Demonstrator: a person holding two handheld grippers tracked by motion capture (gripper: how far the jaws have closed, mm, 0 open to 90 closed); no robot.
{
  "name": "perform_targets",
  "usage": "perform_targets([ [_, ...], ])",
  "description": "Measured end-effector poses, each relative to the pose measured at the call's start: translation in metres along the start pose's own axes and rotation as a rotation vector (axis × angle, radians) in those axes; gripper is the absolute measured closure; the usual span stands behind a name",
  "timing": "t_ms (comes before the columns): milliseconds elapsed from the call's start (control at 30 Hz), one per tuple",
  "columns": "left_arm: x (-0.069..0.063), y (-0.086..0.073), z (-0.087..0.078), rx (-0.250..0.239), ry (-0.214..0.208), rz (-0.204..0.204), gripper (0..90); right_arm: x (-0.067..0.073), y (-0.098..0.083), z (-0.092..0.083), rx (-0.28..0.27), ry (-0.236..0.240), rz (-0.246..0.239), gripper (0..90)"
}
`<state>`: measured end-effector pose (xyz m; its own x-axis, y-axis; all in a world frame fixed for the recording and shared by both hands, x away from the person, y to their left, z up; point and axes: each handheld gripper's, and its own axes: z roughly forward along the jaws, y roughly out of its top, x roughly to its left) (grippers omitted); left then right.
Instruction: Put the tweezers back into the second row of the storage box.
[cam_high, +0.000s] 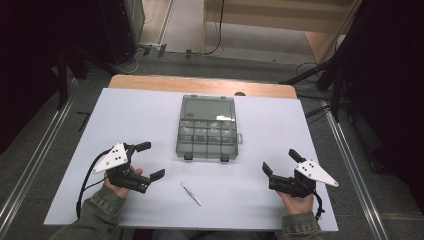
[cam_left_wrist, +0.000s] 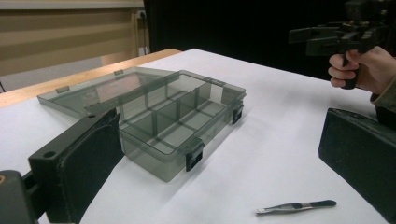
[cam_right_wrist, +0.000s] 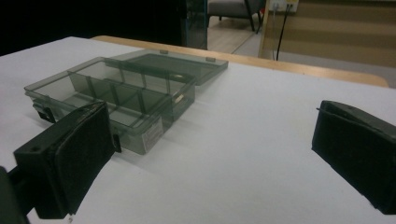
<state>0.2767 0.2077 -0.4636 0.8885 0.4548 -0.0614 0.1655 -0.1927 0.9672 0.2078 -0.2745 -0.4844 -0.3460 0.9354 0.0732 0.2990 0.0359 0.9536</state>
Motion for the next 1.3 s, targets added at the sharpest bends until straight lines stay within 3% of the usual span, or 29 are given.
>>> perform_targets([
  [33,0.0,0.0,0.0,0.001,0.001,0.002,0.0,-0.002,-0.001,0.001,0.009,-0.003,0.017,0.0],
  [467,0.002,0.0,0.003,-0.006,-0.002,-0.017,0.0,-0.006,-0.002,-0.002,0.022,-0.024,0.015,0.0],
  [900,0.001,0.0,0.003,-0.005,-0.005,-0.008,0.0,-0.004,-0.003,0.001,0.035,-0.007,0.012,0.0],
  [1300,0.002,0.0,0.003,-0.004,-0.004,-0.007,0.0,0.005,0.0,0.009,0.069,0.056,0.007,0.0],
])
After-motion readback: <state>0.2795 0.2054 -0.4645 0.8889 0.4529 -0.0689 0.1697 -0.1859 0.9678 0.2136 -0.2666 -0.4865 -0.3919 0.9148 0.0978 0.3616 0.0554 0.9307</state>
